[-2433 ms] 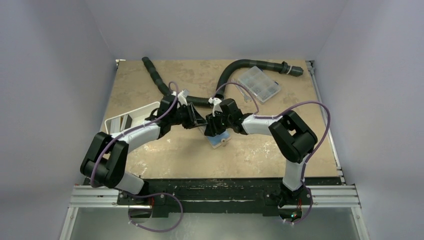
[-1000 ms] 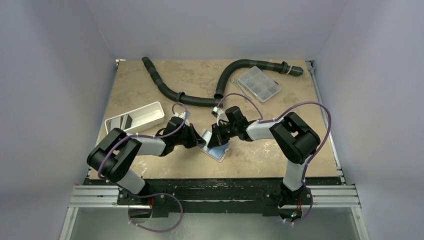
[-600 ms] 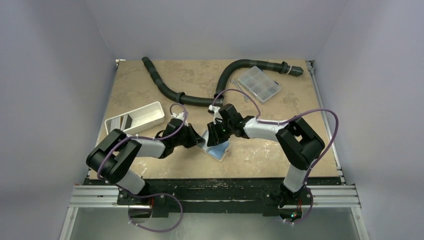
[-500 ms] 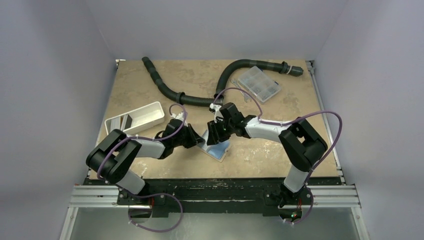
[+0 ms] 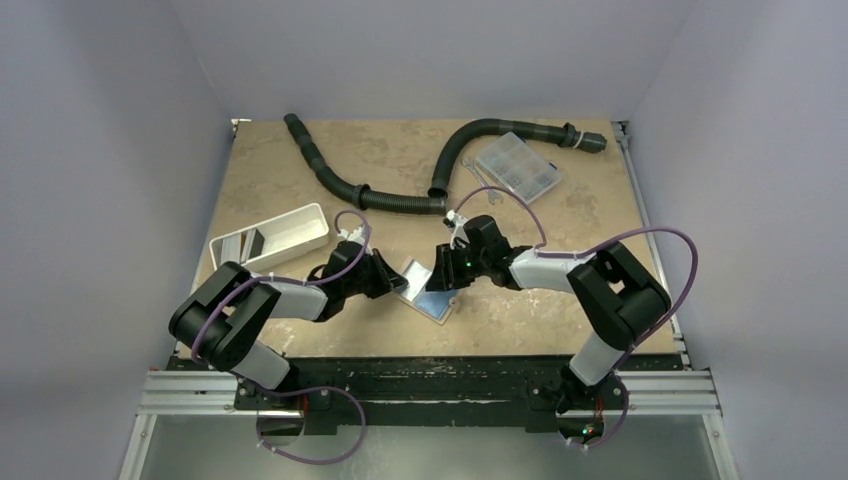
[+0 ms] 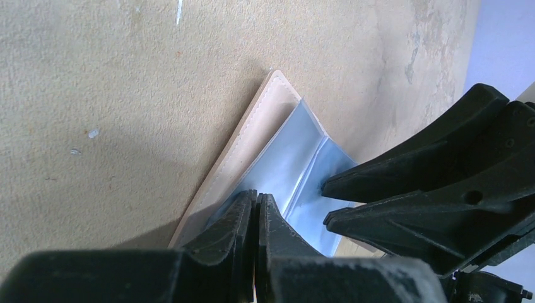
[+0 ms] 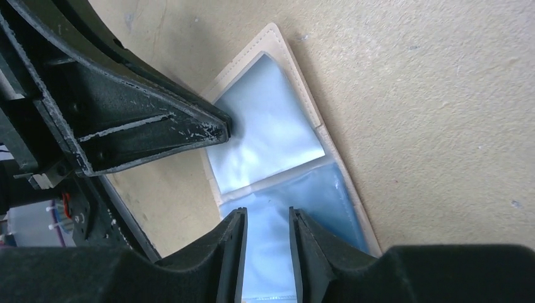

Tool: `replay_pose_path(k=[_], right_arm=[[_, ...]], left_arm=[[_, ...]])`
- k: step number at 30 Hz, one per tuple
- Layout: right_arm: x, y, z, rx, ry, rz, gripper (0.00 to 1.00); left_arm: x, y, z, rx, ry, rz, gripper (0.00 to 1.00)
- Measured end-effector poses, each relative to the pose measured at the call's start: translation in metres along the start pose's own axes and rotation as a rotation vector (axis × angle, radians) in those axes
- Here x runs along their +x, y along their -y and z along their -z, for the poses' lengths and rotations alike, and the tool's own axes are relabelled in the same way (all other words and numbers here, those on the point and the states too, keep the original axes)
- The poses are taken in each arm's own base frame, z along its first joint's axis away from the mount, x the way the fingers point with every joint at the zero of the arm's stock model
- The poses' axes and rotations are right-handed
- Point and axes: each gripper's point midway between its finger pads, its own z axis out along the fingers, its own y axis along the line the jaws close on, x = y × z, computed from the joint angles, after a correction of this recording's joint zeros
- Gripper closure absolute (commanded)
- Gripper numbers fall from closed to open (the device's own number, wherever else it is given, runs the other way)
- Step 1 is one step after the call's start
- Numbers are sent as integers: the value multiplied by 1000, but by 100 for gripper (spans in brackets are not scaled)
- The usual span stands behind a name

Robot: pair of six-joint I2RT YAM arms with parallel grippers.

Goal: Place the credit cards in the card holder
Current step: Open the card holder at the center of the board.

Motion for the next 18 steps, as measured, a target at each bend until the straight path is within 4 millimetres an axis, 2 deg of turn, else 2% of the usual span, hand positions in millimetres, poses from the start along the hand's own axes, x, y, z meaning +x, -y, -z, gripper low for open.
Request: replay_pose_path(k=[7,12,14,17,18], right_arm=[[3,-11,13,6,-23,-3,58],[-1,-25,16,-59,-14,0,60],[6,-21,13,-64,-18,-12,62],[30,-8,12,-54,-48,-57,64],[30,-8,13,-61,-40,-63,66]], left_arm=[[0,0,1,-3,0,0,100],[0,-1,3,-12,1,1,100],[0,-1,3,-13,0,1,100],[0,-1,3,-13,-1,1,100],[0,-1,3,-13,-3,0,100]])
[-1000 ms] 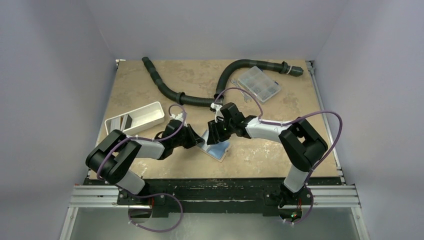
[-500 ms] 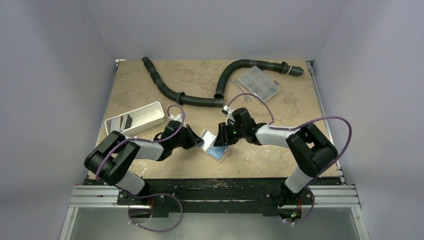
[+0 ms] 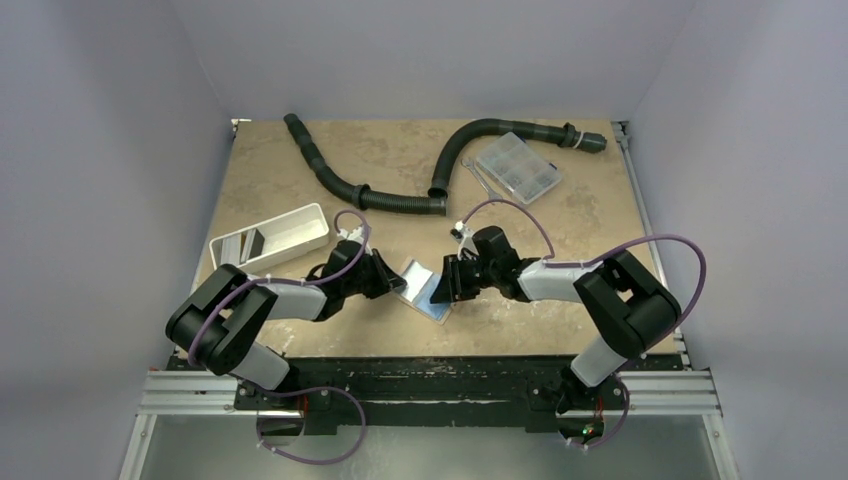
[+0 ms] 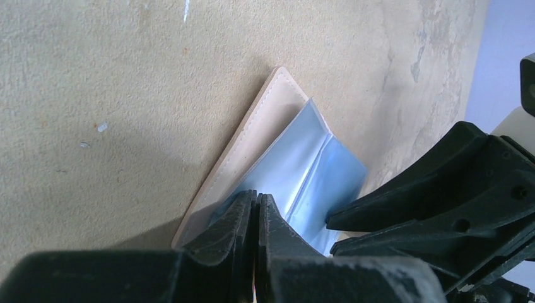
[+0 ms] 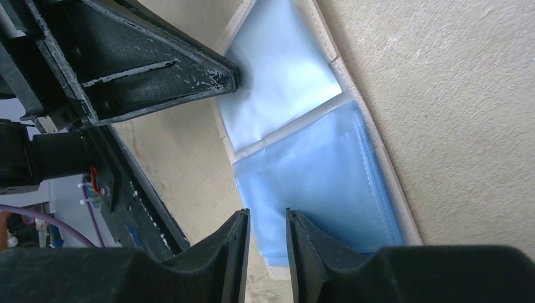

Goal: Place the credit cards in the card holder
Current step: Open the card holder at the center of the board.

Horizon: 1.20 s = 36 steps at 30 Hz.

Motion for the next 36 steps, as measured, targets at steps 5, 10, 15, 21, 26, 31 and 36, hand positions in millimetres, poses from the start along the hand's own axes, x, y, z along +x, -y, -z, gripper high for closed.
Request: replay_pose_path(k=[5,10,15,21,26,31,36], right_arm=[[-1,0,0,-7,12,-5,67],[-1,0,0,-6,12,-4,68],[-2,0,0,0,11,-3,69],[-3,2,0,3,12,-7,71],[-3,7,1,-3,28,-17,71],[-5,7,2,0,27,-20,68],[-12,-1,4,35,6,15,61]], left_arm=[[3,6,0,13,-44,-29,100],[3,41,1,119,-114,-75,99],[-6,85,0,225,-120,-153,100],[3,67,-19,165,-157,-146,100],[2,18,-22,75,-151,-56,100],[-2,16,-21,105,-128,-43,100],[-2,17,-20,110,-125,-38,100]])
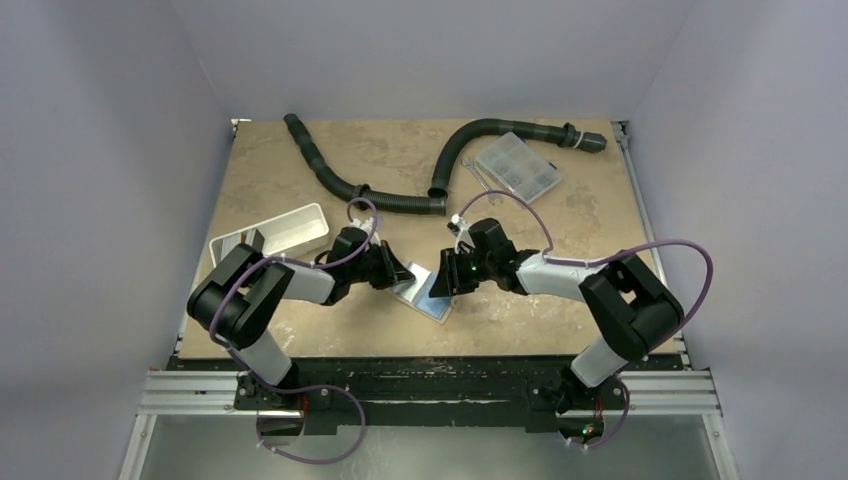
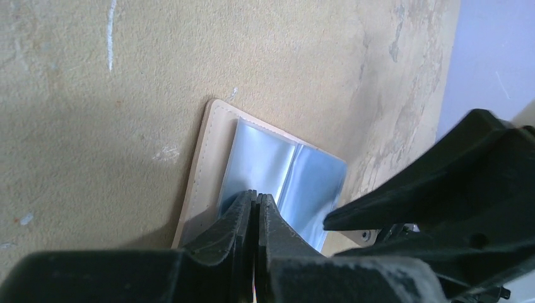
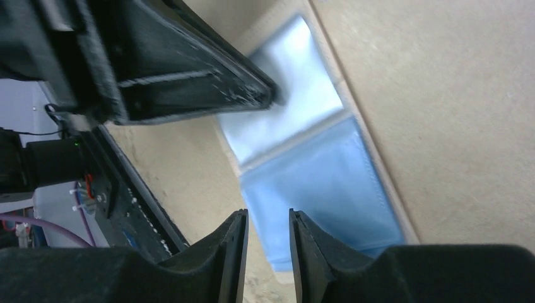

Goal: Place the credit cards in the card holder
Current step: Open the card holder at the center of the board.

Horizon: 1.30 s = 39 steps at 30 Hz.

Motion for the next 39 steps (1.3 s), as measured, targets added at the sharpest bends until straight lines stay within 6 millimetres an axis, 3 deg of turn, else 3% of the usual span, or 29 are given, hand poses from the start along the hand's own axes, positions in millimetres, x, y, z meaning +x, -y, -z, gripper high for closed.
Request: replay_pose_path(k=[6,12,26,29,35,39], right_arm=[[-13,-22,5,-52,28,45,60],[6,8,0,42,11,8,60],[-33,41,12,222,148,-73,56],[-33,51,15,271,137,-60,55],[-21,49,24,302,99,-47,34],[-7,39,38,287,89,-51,29]], left_arm=[[1,-2,4,-18,-4,5,100],[3,-2,6,-26,-10,10,100],[16,-5,17,-20,-2,64,100],[23,0,16,-12,-17,68,100],[40,6,15,-3,-53,100,100],[44,5,20,-7,-50,117,100]])
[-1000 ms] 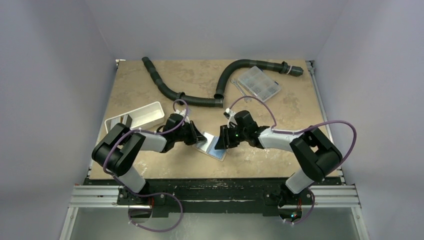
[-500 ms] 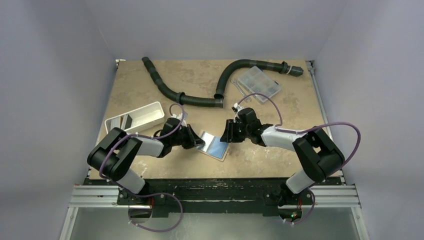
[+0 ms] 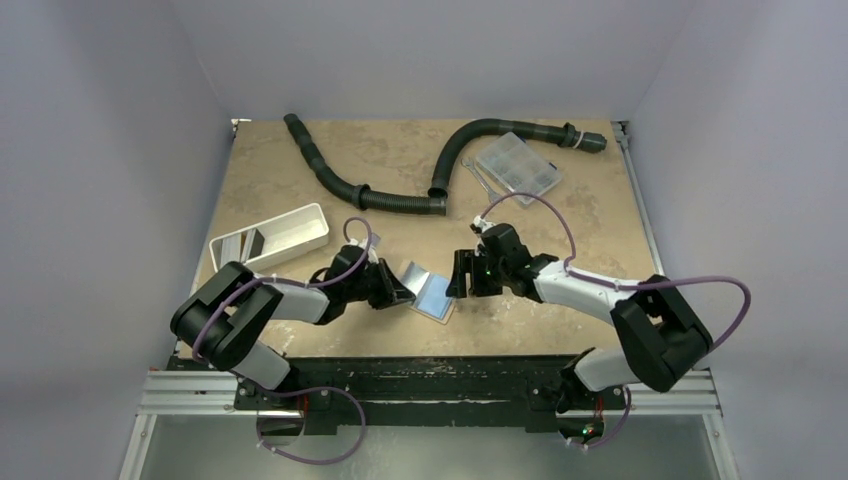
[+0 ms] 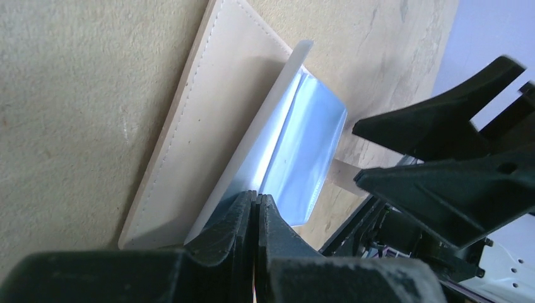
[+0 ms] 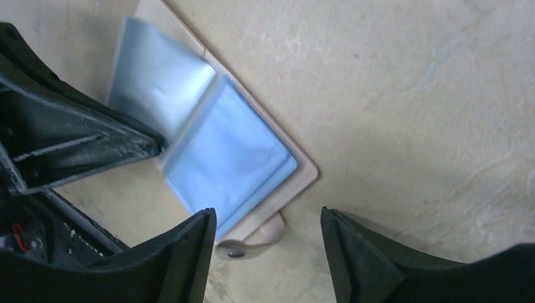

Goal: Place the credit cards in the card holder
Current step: Open the card holder at the center of the board.

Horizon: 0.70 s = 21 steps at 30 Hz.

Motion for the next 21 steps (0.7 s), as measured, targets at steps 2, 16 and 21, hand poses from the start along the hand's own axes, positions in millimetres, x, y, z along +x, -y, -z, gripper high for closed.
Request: replay_pose_path(k=[2,16,21], right_arm=[[8,2,4,-2,-4,-18,26],[33,3,4,6,-45,-86,67],[40,8,5,34,-69,-85,88]], left_arm=[[-1,0,2,-11,6,-1,100],[-47,65,15,39,76,-159,56],[-70,63,34,19,121,-153,46]])
